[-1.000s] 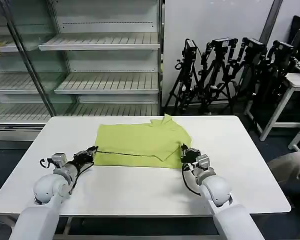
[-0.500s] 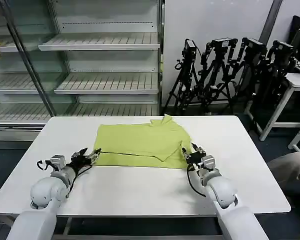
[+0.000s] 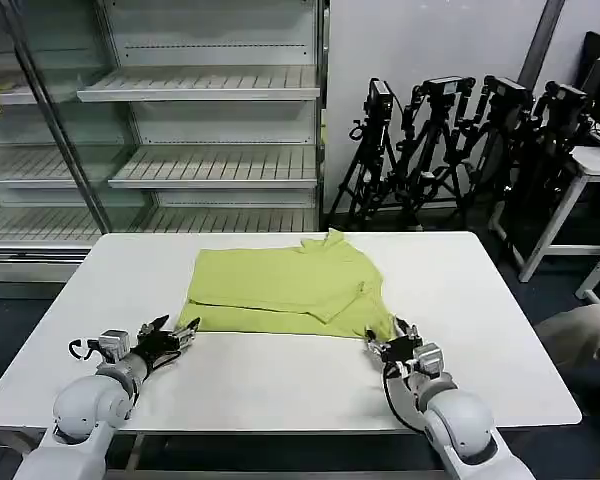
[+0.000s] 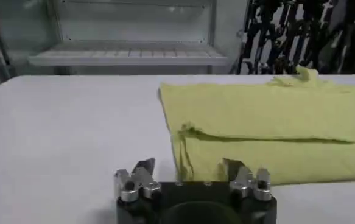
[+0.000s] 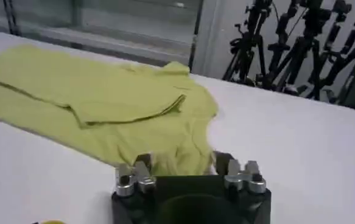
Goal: Fold and organize the clothes.
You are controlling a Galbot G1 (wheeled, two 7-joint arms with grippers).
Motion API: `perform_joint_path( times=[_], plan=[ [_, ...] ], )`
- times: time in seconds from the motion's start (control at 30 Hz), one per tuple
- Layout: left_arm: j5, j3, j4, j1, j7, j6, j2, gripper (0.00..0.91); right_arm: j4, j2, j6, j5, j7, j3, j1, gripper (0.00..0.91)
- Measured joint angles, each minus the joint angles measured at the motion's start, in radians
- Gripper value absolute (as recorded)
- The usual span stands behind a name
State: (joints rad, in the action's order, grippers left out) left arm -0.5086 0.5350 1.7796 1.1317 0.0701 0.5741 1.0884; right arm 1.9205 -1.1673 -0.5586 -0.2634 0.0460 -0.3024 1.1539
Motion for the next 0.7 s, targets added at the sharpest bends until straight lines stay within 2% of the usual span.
perform_joint_path(
  times=[0.4, 0.7],
  plan=[
    [0.009, 0.018, 0.041, 0.044, 0.005, 0.003, 0.013, 0.010, 0.059, 0.021, -0.012, -0.022, -0.013, -0.020, 0.058, 0.000],
    [0.038, 0.065, 0.137, 0.154, 0.028, 0.004, 0.044, 0.020, 0.150, 0.034, 0.003, -0.016, -0.026, -0.055, 0.164, 0.000]
  ],
)
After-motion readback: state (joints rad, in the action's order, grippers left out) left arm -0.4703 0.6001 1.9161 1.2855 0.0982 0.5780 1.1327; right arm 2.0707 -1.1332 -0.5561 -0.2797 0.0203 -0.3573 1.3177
